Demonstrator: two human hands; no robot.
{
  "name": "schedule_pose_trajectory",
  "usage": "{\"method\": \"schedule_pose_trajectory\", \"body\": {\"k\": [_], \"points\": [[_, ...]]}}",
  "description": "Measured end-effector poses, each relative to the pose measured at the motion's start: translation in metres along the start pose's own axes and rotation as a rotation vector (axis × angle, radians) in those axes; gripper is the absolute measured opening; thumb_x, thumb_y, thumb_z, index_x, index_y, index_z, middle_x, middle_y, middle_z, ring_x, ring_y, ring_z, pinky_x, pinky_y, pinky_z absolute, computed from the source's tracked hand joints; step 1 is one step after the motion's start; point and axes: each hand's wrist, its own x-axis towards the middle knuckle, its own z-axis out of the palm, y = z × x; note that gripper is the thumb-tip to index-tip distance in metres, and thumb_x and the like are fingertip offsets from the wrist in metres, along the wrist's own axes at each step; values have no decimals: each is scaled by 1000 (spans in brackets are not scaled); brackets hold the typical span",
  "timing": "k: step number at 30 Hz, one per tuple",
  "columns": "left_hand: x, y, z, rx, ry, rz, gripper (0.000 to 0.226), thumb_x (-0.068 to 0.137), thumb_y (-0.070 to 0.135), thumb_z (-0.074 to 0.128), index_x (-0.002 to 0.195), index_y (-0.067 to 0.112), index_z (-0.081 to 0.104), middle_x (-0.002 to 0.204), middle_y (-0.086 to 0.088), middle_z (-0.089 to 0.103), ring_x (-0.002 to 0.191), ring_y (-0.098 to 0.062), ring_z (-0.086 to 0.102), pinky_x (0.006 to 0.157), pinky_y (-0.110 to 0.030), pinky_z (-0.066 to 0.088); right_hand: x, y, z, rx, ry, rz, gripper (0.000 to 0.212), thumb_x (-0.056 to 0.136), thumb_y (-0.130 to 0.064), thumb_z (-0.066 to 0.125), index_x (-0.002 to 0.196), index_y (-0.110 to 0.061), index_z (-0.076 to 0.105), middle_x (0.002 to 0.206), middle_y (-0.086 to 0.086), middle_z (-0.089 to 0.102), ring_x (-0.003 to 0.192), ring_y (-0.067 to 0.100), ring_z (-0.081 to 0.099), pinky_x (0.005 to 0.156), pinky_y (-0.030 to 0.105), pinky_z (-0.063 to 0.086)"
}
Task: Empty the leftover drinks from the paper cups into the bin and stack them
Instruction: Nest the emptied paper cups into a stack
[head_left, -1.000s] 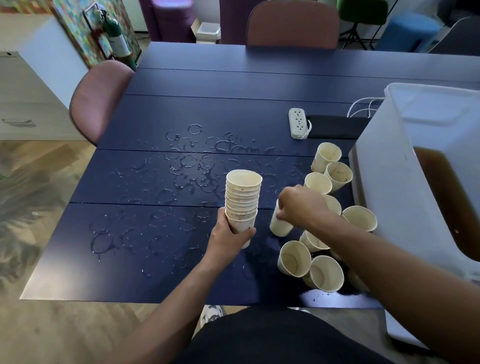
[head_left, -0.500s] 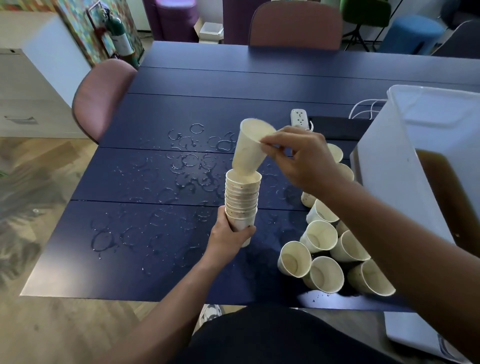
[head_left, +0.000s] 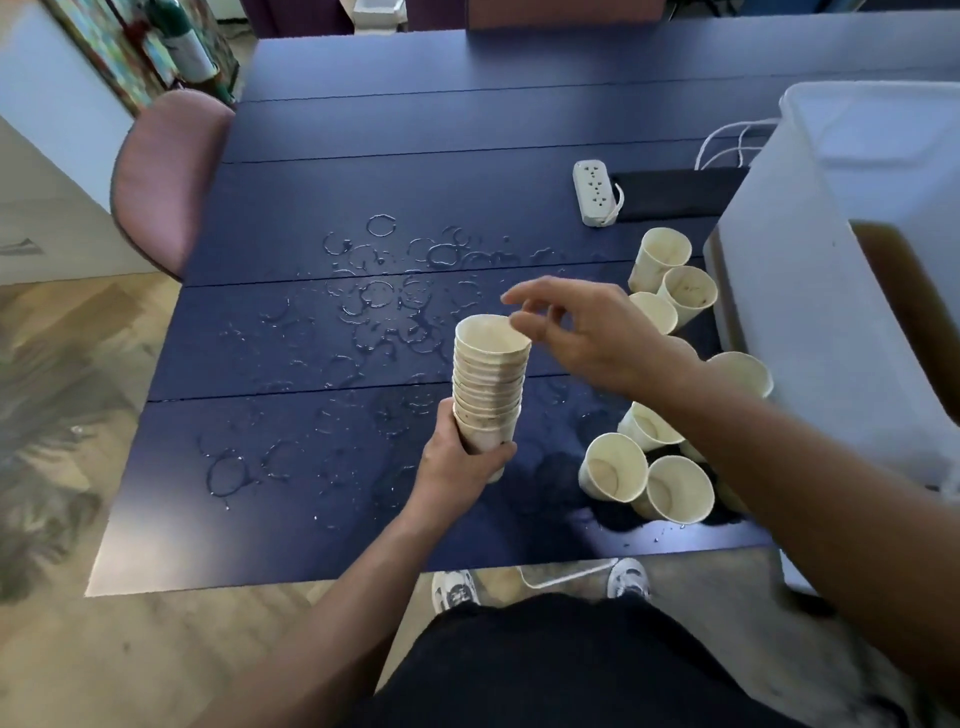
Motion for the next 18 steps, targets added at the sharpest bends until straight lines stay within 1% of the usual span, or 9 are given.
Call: {"method": "schedule_pose_trajectory", "body": {"k": [2, 3, 5, 7, 9, 11, 14, 16, 18], "points": [[-1, -2, -6, 22, -19, 18, 58, 77, 23, 86, 118, 30, 46, 104, 19, 61, 93, -1, 59, 74, -16, 45, -9, 3, -3, -79, 52, 76, 21, 96, -38, 62, 105, -21, 70, 84, -11, 63, 75, 14, 57, 73, 33, 51], [-2, -4, -8, 26, -20, 19, 59, 77, 23, 86, 119, 31, 45, 106, 19, 61, 95, -5, 60, 78, -21, 47, -16, 6, -4, -168, 5, 123, 22, 95, -42, 62, 97, -22, 70, 81, -10, 64, 74, 14, 58, 70, 34, 52], [-5, -7, -9, 29, 2, 16, 60, 76, 24, 86, 120, 31, 45, 109, 16, 61, 102, -14, 60, 86, -32, 49, -33, 12, -5, -378, -189, 242, 29, 91, -54, 62, 82, -27, 66, 80, -6, 65, 74, 15, 58, 62, 31, 49], [-11, -8, -4, 9, 38, 10, 59, 77, 23, 86, 119, 30, 45, 108, 17, 61, 103, -16, 60, 85, -32, 47, -54, 18, 3, -569, -383, 327, 39, 85, -65, 60, 75, -27, 60, 83, -4, 63, 75, 18, 58, 58, 29, 43], [-20, -8, 5, -13, 67, 12, 60, 78, 23, 86, 121, 29, 45, 108, 17, 60, 103, -15, 60, 85, -30, 46, -73, 24, 17, -721, -476, 307, 43, 83, -68, 60, 77, -25, 59, 81, -3, 61, 74, 21, 59, 55, 27, 39], [-32, -10, 16, -23, 65, 3, 61, 78, 24, 85, 122, 31, 43, 111, 17, 60, 104, -14, 59, 87, -33, 49, -86, 30, 31, -793, -491, 270, 41, 83, -63, 61, 80, -23, 60, 82, -1, 63, 72, 23, 58, 53, 25, 35], [-50, -18, 31, -13, 53, -20, 61, 77, 26, 85, 121, 32, 44, 110, 19, 60, 102, -9, 59, 90, -40, 54, -95, 41, 40, -762, -481, 291, 31, 84, -51, 64, 81, -22, 57, 79, 0, 55, 71, 24, 54, 56, 27, 38], [-60, -21, 36, -16, 59, -27, 60, 77, 26, 85, 121, 34, 44, 111, 21, 60, 103, -4, 59, 89, -37, 54, -98, 49, 45, -731, -472, 287, 22, 85, -42, 63, 82, -21, 59, 79, 0, 56, 70, 25, 53, 57, 28, 39], [-69, -24, 38, -31, 73, -36, 60, 79, 25, 85, 121, 35, 44, 112, 22, 59, 105, -3, 59, 88, -32, 51, -101, 56, 51, -697, -437, 277, 16, 85, -31, 61, 76, -18, 56, 77, 1, 57, 69, 27, 54, 55, 28, 37]]}}
